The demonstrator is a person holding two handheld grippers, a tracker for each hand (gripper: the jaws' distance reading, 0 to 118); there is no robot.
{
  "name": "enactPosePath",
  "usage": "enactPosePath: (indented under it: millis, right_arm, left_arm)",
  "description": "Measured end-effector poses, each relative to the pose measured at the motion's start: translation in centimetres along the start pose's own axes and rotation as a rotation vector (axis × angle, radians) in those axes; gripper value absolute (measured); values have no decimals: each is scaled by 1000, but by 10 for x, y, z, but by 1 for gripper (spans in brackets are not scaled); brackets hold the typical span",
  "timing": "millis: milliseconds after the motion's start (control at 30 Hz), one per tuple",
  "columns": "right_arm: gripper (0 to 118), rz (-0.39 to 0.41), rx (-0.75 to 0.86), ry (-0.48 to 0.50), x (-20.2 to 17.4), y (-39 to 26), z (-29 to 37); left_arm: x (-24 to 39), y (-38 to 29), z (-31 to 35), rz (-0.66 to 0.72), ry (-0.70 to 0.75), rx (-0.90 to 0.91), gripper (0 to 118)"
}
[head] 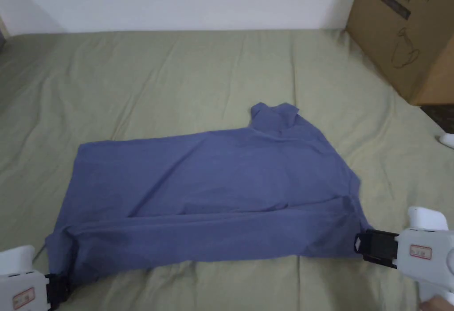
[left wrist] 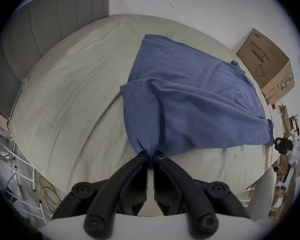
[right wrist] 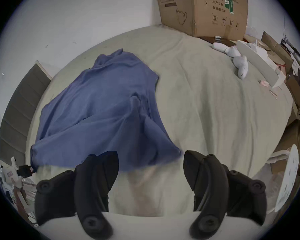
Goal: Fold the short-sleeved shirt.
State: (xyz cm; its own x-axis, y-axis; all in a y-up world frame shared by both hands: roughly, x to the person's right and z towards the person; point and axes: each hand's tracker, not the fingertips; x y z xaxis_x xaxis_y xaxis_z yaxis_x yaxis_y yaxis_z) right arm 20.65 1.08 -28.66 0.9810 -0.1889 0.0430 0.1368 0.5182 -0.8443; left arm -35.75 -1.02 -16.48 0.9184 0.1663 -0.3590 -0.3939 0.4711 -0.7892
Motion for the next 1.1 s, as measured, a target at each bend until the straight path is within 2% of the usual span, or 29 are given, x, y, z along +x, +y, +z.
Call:
enactPosePath:
  millis: [67,133,167,200,233,267,300,367,400,500,667,767,867,967,1000,1033,1067,1100]
  right_arm:
    - [80,-17,-51,-4,1,7,-24]
    - [46,-23,-116,9,-2,5,-43]
    - [38,15,-141,-35,-10,1,-50]
    - [17,59,-118,-122,-17,-2,-49]
    - [9,66,-91,-84,-24,-2,-42]
    - [9,57,-91,-25,-26,1,-36]
    - [9,30,-82,-17,-28,3,-31]
    - [9,74,-55,-38,-30,7,-20]
    - [9,70,-45,-38,-29,10,-15]
    - [9,26,-30,27,-18,17,9]
    - [9,53,-26,19,-3,11,42]
    - [9,41,-64,34,9,-8,53]
    - [9,66,-137,-19,19,-34,40]
    - [12,30,-169,-6,22,-50,27]
    - [20,32,-169,0,21,-51,25]
    - [34,48,-172,-9,18,-51,27]
    - [54,86,-163,-26,16,-49,30]
    - [74,119,-162,-35,13,-45,32]
  left_arm:
    - [3,1,1,-12,7,-3,5]
    - [4,0,3,-16,7,-6,5]
    - [4,1,5,-15,5,-6,5]
    - [5,1,6,-15,4,-6,5]
    - [4,1,6,-14,4,-7,5]
    - [2,1,7,-13,5,-8,5]
    - [3,2,9,-14,6,-7,5]
    - [3,5,12,-32,20,-8,5]
    - [1,6,13,-42,29,-4,5]
    - [2,10,24,-57,38,12,5]
    - [-3,6,36,-113,76,15,4]
    - [-5,-3,40,-133,85,-1,4]
    - [-9,-18,33,-158,109,-61,4]
    - [-11,-31,25,-184,121,-74,6]
    - [-11,-31,28,-187,122,-66,18]
    - [-11,-30,33,-183,124,-48,37]
    - [-19,-27,31,-177,129,-46,63]
    - [-23,-24,34,-169,135,-40,95]
